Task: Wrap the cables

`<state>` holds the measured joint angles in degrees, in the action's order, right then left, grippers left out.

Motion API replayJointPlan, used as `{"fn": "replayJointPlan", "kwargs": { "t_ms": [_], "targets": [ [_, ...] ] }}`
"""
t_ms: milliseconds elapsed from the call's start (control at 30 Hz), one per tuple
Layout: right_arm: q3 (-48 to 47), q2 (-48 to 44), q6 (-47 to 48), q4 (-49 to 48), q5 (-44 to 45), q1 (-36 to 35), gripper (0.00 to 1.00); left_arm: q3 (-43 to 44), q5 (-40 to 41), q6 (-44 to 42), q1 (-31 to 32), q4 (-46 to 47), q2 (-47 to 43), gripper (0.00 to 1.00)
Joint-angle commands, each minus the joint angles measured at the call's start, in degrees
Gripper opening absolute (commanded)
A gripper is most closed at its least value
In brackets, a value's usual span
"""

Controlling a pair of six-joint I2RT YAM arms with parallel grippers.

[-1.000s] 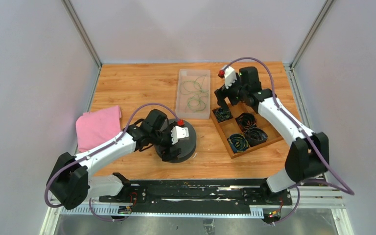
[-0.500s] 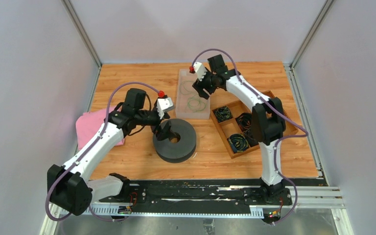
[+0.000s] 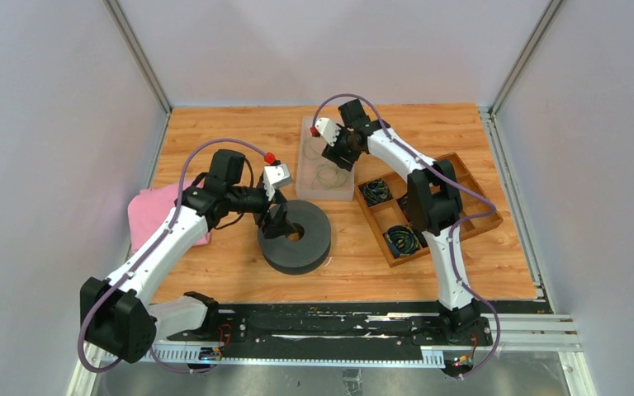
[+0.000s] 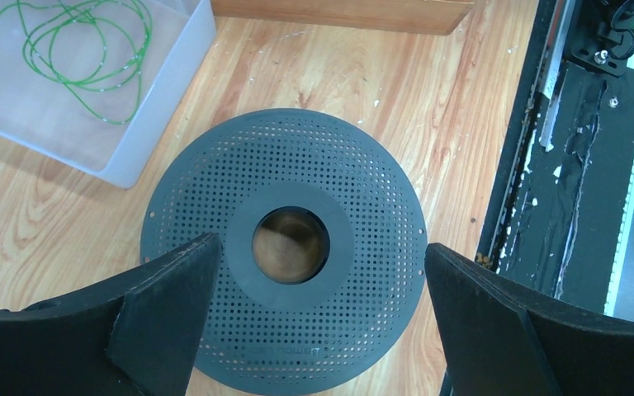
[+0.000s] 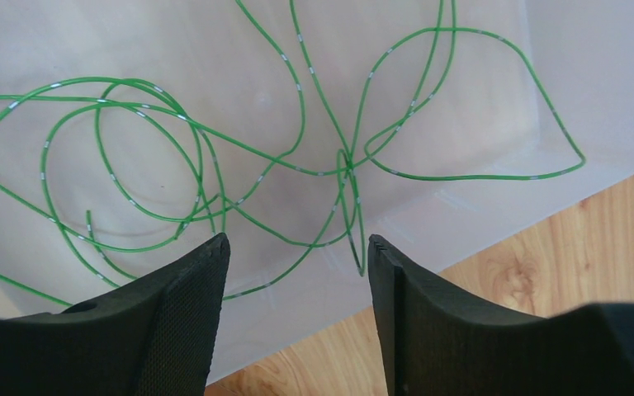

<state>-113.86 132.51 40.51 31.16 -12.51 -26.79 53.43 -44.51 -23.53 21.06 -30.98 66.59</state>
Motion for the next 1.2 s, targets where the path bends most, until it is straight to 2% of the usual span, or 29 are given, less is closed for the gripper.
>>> {"fn": "replayJointPlan", "kwargs": {
  "t_ms": [0,533,633,800,967,1067,1167],
  "targets": [
    [-2.20,0.65,3.17,-0.13,3.16,-1.05,0.60,-1.19,-0.71,0.33,-0.41,0.29,-0.12,0.98],
    [-7.43,4.98,6.69,-2.56,8.12,-1.22,0.40,-1.91,0.39,0.24,-0.41,1.10,0.39,0.98],
    [-7.23,5.23,7.91,-2.54,8.93,-1.51,0.33,-1.93,0.64,0.15,-0.40,1.14,0.23,0.98],
    [-5.98,5.11,8.96,-2.39,9.24,-1.78,0.29,-2.10,0.81,0.15,-0.40,1.27,-0.12,0.98],
    [-6.54,4.33,8.36,-2.35,9.11,-1.99,0.15,-2.36,1.57,0.19,-0.40,1.47,-0.58,0.98],
    [-6.62,2.14,7.54,-1.95,8.43,-2.34,0.01,-2.69,5.07,2.23,-0.40,3.75,-1.36,0.98],
    [-7.10,-1.57,5.98,-0.76,7.19,-2.61,0.01,-3.57,12.22,5.26,-0.40,8.14,-2.98,0.98]
  ]
}}
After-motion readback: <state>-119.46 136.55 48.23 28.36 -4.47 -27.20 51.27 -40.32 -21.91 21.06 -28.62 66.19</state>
